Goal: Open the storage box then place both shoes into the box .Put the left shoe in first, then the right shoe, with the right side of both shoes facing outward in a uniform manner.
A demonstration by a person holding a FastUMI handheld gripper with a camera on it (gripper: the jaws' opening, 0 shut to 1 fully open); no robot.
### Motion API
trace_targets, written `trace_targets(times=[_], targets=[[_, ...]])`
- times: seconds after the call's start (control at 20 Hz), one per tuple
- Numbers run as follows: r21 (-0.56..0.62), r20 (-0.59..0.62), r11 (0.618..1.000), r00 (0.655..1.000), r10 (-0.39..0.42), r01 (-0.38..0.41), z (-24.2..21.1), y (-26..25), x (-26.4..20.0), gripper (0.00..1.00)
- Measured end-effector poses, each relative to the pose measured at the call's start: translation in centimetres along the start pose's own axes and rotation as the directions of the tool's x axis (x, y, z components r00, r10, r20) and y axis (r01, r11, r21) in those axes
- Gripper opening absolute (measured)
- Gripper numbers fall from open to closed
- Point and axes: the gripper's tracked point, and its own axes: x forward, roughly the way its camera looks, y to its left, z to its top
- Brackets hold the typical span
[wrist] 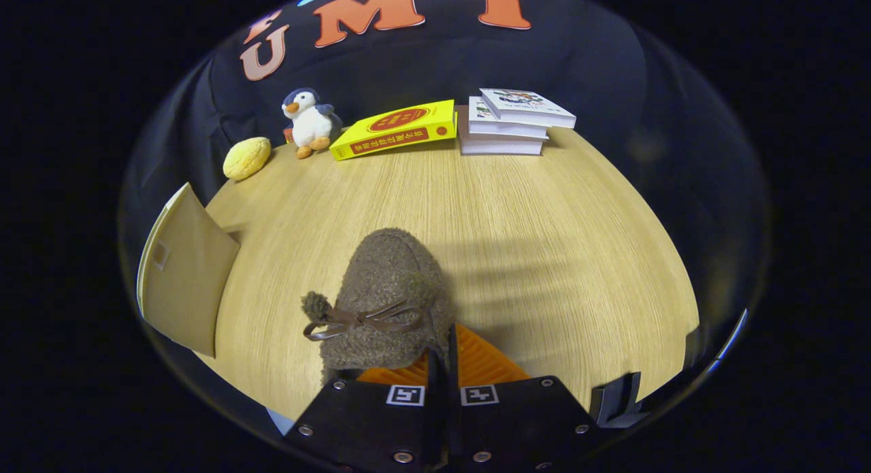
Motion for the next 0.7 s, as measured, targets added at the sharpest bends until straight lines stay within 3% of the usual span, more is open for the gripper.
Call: trace_targets(times=[0.25,0.7], targets=[[0.014,0.037,0.999,0.999,0.037,-0.038,3.9,5.7,-4.7,0.05],[-0.072,0.069,0.974,0.973,0.219,-0.214,9.9,21.9,-10.5,0.05]])
